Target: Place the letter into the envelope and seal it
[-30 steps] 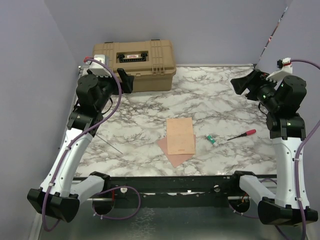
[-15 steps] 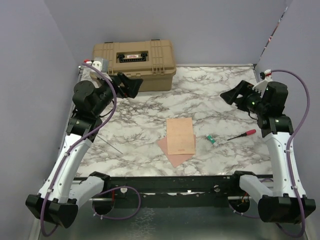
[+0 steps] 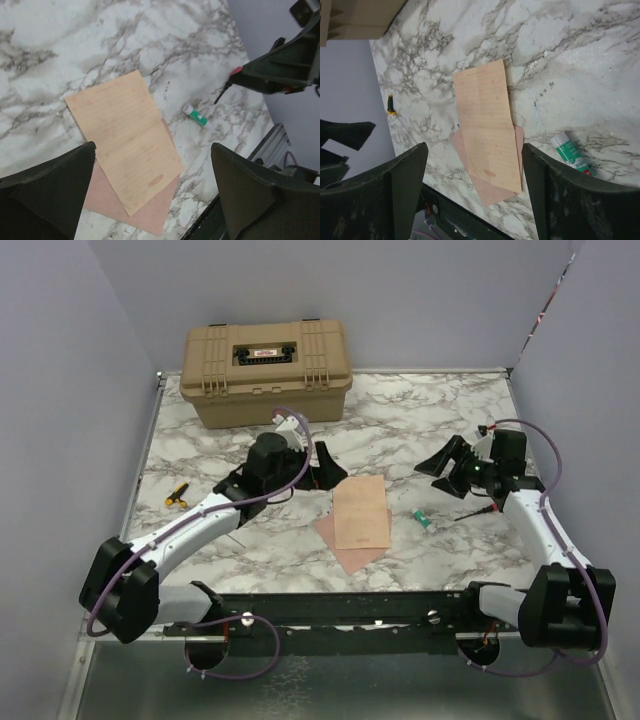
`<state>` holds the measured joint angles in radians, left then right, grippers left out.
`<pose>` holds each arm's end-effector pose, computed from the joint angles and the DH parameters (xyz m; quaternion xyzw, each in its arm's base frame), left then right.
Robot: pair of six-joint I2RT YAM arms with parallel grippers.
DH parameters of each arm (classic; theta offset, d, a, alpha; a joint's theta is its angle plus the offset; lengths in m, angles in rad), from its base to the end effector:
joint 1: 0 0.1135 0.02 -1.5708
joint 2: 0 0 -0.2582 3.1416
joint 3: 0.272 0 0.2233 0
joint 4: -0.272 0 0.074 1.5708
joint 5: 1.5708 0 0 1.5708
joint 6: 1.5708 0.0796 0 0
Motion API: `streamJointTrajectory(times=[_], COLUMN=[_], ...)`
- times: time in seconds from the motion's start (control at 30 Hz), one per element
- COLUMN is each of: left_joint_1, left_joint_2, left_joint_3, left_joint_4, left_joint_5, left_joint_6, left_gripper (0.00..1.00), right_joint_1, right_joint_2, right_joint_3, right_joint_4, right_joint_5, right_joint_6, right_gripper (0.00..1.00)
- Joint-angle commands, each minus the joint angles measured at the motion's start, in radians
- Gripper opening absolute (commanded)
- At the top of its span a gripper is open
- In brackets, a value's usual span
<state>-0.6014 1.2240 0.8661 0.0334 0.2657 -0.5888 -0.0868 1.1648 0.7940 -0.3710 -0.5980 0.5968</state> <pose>0.2336 -0.1856 0.2891 0.0824 0.8044 -0.4133 0.4187 0.2463 0.0236 0.2342 0.1814 0.8639 0.3580 0.3044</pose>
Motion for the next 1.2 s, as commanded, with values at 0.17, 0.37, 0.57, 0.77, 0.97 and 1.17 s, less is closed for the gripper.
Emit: streamJointTrajectory(times=[0.17, 0.37, 0.57, 0.77, 0.97, 1.17], left_joint_1=[-0.105, -0.168, -0.219, -0.234, -0.236, -0.235], left_joint_2=[0.197, 0.322, 0.374, 0.434, 0.479, 0.5], left_joint_3=[-0.156, -0.157, -0.169, -0.193, -0.199, -0.2], left_joint_4=[0.238, 0.329, 0.369, 0.367, 0.354, 0.335], left_joint_5=[-0.141, -0.15, -0.202, -0.2, -0.211, -0.228], left_joint_6=[-0.132, -0.127, -0.11, -0.114, -0.117, -0.115], left_gripper=[0.71, 0.4, 0.31, 0.24, 0.21, 0.21], right_joint_1=[0.075, 0.16, 0.206, 0.248, 0.258, 0.259], right_joint_2=[0.112, 0.258, 0.431, 0.515, 0.558, 0.597], right_joint_3=[-0.097, -0.097, -0.031, -0.037, -0.058, -0.067], right_joint_4=[0.205, 0.39, 0.459, 0.513, 0.565, 0.619], right_joint_5=[-0.084, -0.034, 0.031, -0.004, -0.036, -0.092], right_joint_6=[0.069, 0.063, 0.037, 0.039, 0.043, 0.045], right_gripper=[0.75, 0.61, 0.56, 0.54, 0.51, 0.49])
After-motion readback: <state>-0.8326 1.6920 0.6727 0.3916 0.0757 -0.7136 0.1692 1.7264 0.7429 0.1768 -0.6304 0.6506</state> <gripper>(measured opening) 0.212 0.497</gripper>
